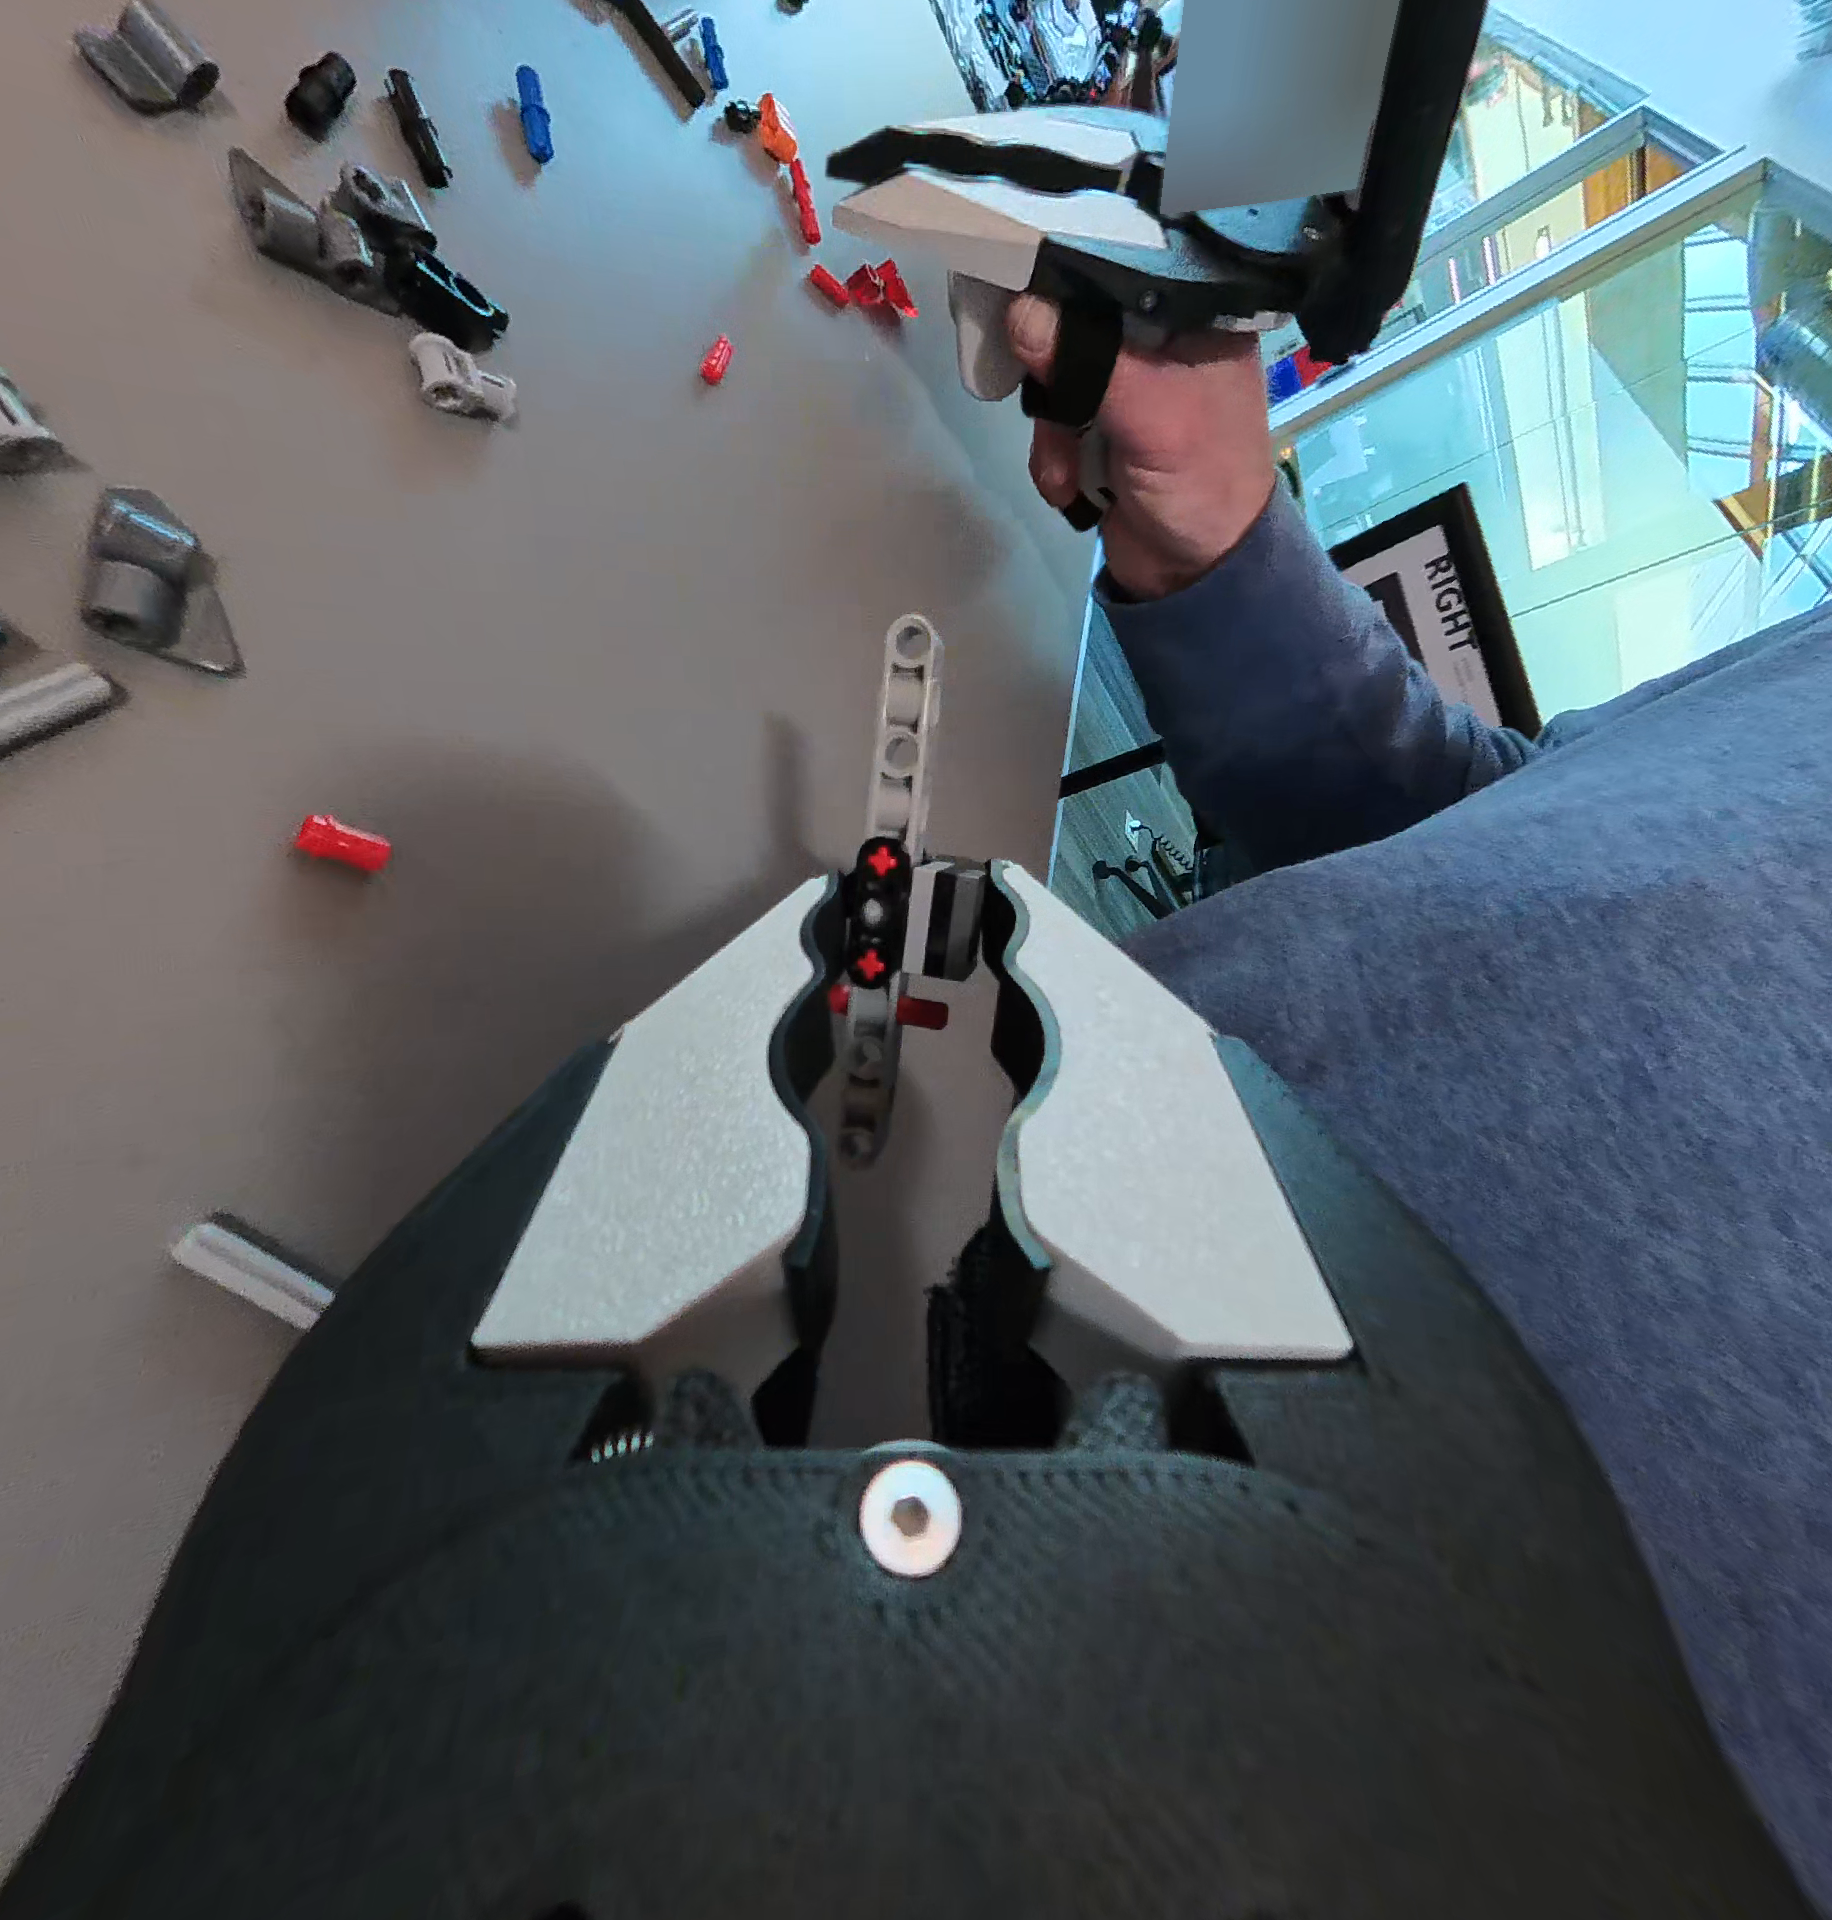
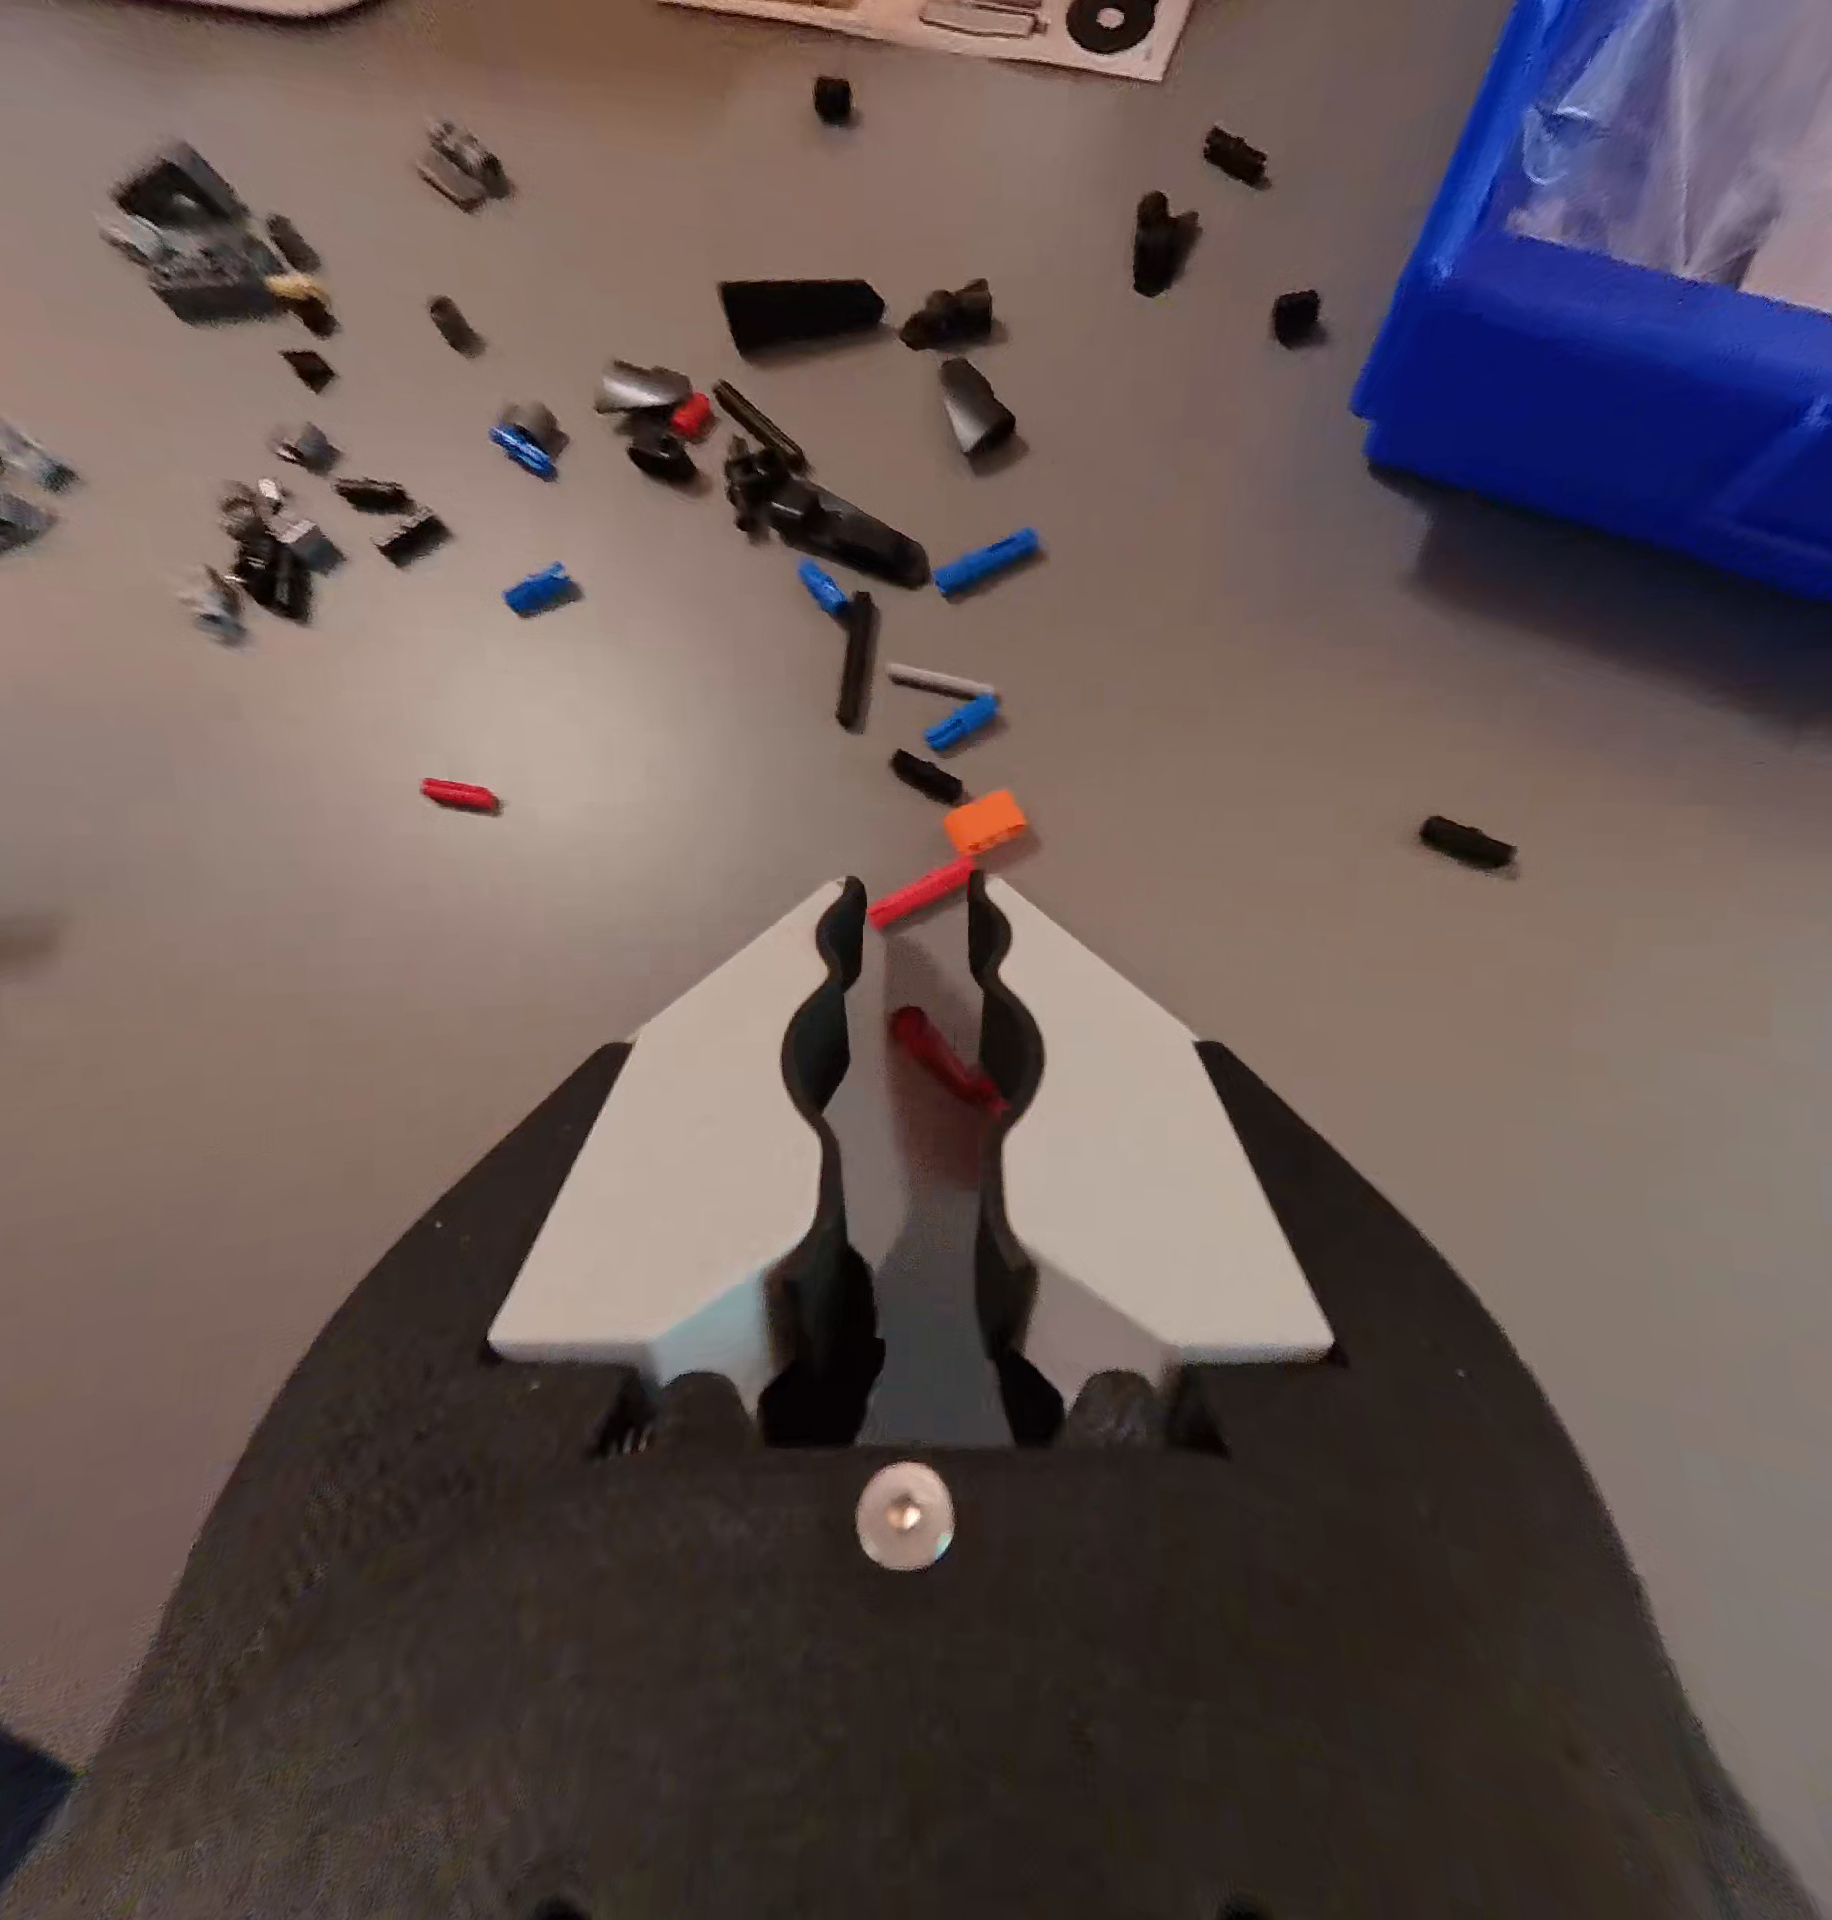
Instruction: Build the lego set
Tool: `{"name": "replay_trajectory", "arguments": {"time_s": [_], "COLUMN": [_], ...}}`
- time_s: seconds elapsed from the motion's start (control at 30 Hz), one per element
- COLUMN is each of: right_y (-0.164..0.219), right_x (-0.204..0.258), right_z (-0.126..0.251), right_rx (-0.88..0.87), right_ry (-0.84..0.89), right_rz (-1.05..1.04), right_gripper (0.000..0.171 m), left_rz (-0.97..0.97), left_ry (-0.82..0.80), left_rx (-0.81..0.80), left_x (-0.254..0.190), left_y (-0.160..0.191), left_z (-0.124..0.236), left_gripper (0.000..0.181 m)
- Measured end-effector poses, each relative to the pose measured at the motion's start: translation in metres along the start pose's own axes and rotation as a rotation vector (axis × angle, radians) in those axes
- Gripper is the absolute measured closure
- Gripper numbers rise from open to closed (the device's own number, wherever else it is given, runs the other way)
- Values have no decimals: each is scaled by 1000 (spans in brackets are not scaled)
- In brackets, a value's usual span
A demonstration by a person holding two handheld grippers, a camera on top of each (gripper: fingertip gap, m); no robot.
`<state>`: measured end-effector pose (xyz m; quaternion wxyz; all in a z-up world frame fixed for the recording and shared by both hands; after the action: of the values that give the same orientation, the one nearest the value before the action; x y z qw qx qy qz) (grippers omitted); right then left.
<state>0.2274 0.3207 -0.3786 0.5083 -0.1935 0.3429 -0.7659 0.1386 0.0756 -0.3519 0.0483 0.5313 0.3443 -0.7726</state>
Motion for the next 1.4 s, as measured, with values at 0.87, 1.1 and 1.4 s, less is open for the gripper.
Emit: {"name": "replay_trajectory", "arguments": {"time_s": [0.87,1.1,1.4], "right_y": [-1,-15,-14], "right_x": [24,19,7], "right_z": [0,-14,-24], "right_rx": [140,143,175], "right_ry": [-106,-58,-48], "right_rz": [350,405,378], "right_gripper": [157,158,160], "left_rz": [24,18,28], "left_ry": [-15,-10,-13], "left_rx": [7,11,-3], "left_x": [9,8,10], "left_y": [4,4,7], "left_z": [1,1,9], "left_gripper": [157,157,157]}}
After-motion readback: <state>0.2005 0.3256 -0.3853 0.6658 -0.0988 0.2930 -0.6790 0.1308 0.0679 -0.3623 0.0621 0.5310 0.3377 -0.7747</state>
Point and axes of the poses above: each gripper's, where its closed fingertips meet, z back along the fingers, y out of its underside, x = y × z across the jaws, the point moved 2 cm from there along z, back along the fingers, and after that the axes turned 11 degrees about y, right-handed, at the moved point
